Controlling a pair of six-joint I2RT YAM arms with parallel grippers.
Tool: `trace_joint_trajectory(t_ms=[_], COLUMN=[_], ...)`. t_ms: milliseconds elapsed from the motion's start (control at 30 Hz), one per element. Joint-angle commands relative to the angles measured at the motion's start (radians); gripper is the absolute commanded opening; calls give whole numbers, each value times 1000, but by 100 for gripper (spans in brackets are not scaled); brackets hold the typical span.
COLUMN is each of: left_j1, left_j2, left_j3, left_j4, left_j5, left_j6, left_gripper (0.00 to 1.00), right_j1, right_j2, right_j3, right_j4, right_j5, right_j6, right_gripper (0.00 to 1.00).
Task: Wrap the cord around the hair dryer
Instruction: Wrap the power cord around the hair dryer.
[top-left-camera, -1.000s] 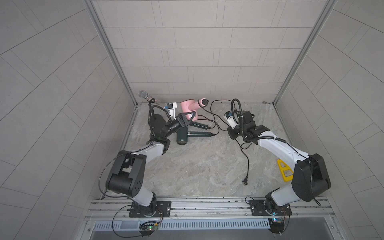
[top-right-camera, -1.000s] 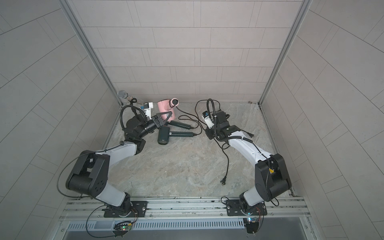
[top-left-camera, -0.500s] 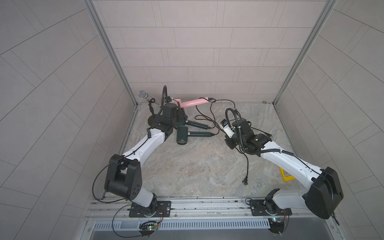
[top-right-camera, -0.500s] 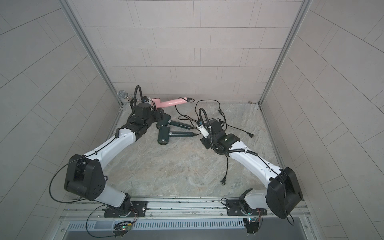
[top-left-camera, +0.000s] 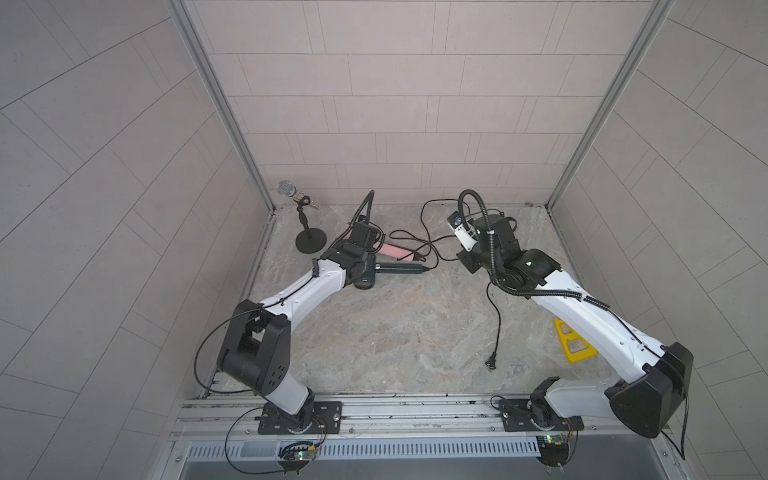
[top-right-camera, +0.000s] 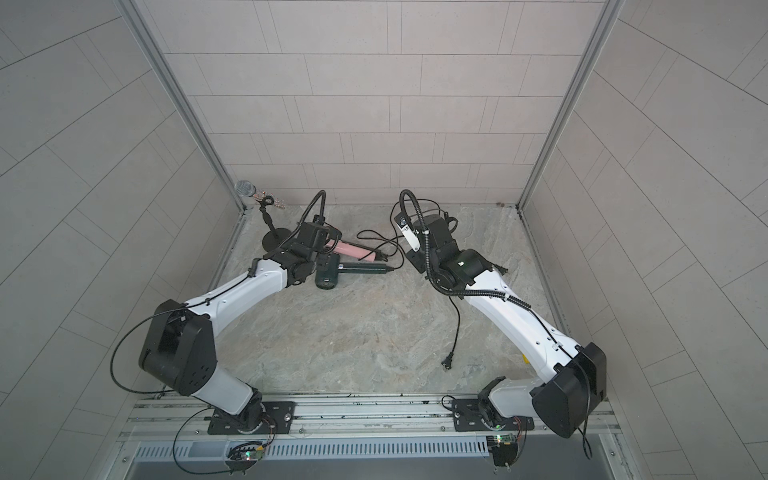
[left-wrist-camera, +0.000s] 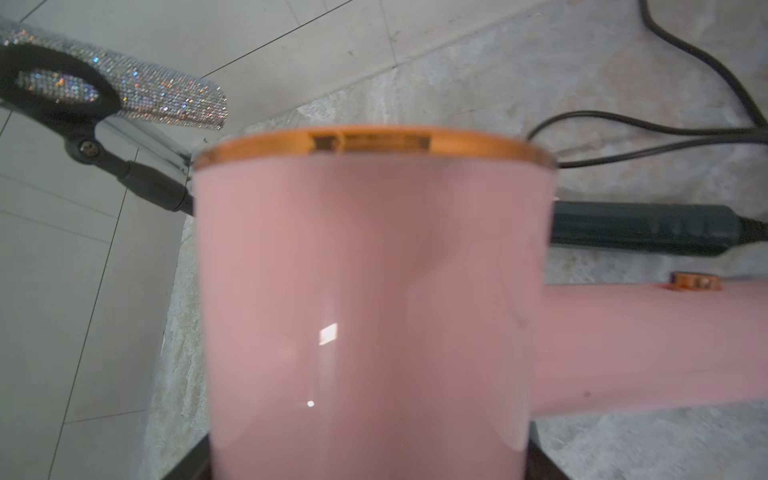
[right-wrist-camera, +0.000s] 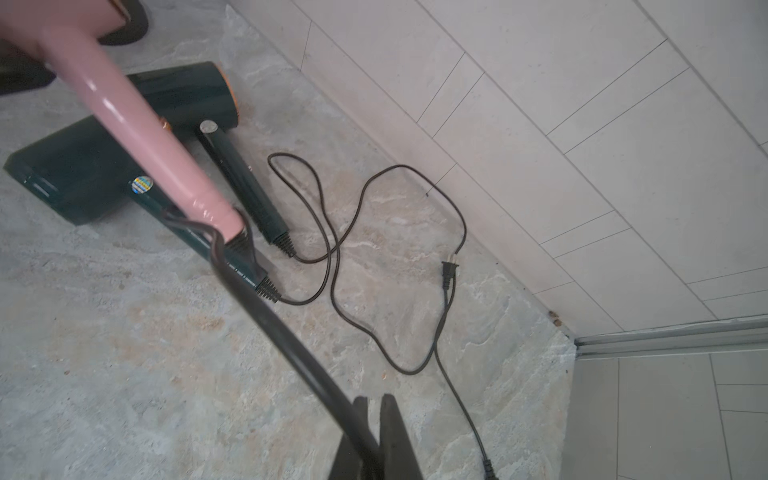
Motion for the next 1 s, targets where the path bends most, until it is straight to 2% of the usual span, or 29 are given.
trace_joint_trajectory(t_ms=[0,200,400,467,533,633,733,767,867,967], left_j1=[-12,-16,-16,-15,-6,87,188,203,204,202], left_j2=[-41,-125,-213,-258,-305,-369,-398,-396,-370,-339], left_j3=[40,6,-33,-69,-107,-198,-326,-347,-348,-352], left_j4=[-94,-158,-170,-118,-44,160,540,624,758,893], left_j5=[-24,147,499,614,681,845,1009,1033,1090,1102], left_j6=[102,117,115,101,57,-116,-423,-497,-608,-740], left_gripper=[0,0,0,0,0,0,0,0,0,0], right_j1=[-66,-217,-331,-364,-390,-405,-405,-406,-406,-386], right_j2=[52,167,298,340,365,378,363,358,349,338], right_j3=[61,104,124,128,122,69,-30,-59,-122,-192], right_j4=[30,72,137,159,176,214,305,339,410,501], right_j5=[-45,-197,-339,-370,-387,-421,-472,-489,-552,-602], right_j6=[-34,-11,41,65,95,125,161,182,244,308], right_gripper=[0,0,0,0,0,0,0,0,0,0])
